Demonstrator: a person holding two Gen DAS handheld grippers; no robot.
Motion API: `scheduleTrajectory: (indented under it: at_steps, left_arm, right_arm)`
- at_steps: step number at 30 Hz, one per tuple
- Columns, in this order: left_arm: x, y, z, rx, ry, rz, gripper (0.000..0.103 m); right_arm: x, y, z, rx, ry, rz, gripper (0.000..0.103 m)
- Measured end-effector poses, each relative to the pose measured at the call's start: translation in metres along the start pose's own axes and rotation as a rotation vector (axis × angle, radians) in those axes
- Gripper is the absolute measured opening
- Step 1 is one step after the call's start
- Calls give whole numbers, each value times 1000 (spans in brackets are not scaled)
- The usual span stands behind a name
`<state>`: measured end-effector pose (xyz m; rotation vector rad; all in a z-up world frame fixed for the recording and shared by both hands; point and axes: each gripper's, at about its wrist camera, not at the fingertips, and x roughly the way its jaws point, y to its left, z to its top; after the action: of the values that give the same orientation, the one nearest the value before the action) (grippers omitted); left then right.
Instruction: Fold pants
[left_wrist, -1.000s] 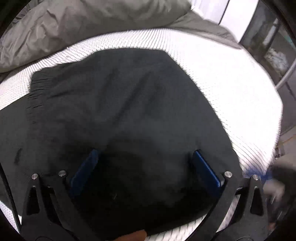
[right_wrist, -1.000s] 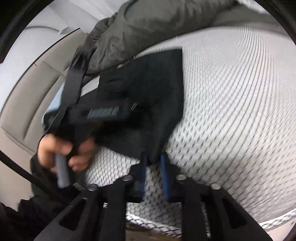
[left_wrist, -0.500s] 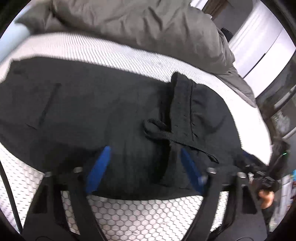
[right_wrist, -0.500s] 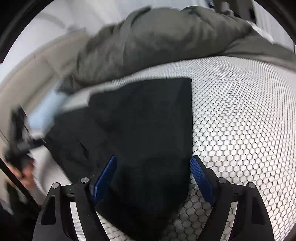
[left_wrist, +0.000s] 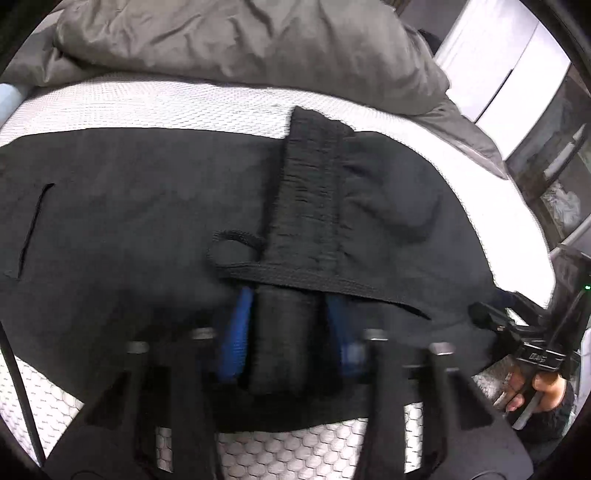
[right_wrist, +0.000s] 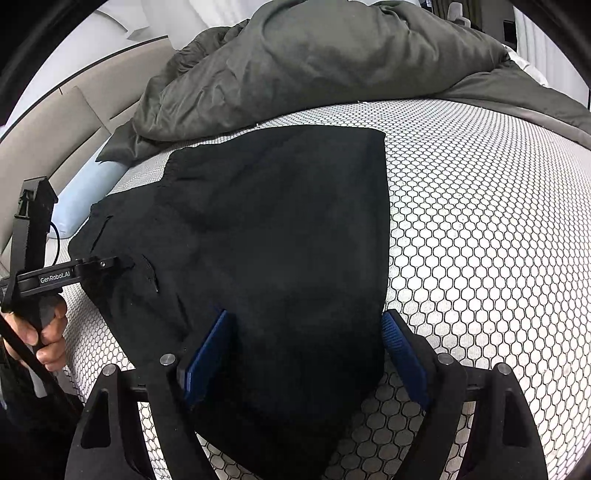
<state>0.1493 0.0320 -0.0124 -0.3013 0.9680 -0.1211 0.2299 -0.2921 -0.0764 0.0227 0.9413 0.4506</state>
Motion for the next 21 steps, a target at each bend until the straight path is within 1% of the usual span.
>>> scheduleTrajectory:
  at_steps: [1,4,5,7,9,10,12,13,14,16,18,19,20,21]
  left_arm:
    - [-4,-3,-2,21,-20,14,17]
    - [-16,2,1,14,-33,-20,12]
    - [-21,6,2,8,-40,-32,12]
    - [-33,17,5,-12,-61,-33,11]
    - [-39,24,5,-17,-70,-31,11]
    - [-41,27,4,-8,-64,-21,11]
    - [-34,31,-3,3,-12,5,14]
    - [-27,33,-5,-1,23,27,19]
    - [-25,34,-5,-2,37,43,25]
    - [-33,36,-1,-10,24,45,33]
    - [-46,40,4,-29,-20,21,45]
    - [-53,42,8,-44,-44,7,63]
    - [-59,43,17,-58,-78,-11,74]
    - [-60,42,26,-60,-96,-26,74]
  right_arm:
    - [-1,0,-1,-1,-1,-2,84]
    - [-3,2,-2,5,-15,-17,84]
    - [-6,5,-2,8,-33,-19,84]
    - [-14,8,-4,0,-53,1,84]
    - [-19,15,-5,-23,-75,-5,84]
    - [-20,17,-6,-34,-75,-7,84]
    - [-19,19,-6,-43,-62,-8,84]
    - [-18,19,-7,-39,-54,-10,84]
    - [-15,18,-7,-36,-34,-12,84]
    - [-13,16,-8,-31,-16,-21,84]
    - [-14,12,-10,-22,0,-16,84]
    - [-15,10,-12,-16,2,-12,84]
    - [-16,9,-12,-15,2,-12,84]
    - [-18,8,-13,-15,0,-15,84]
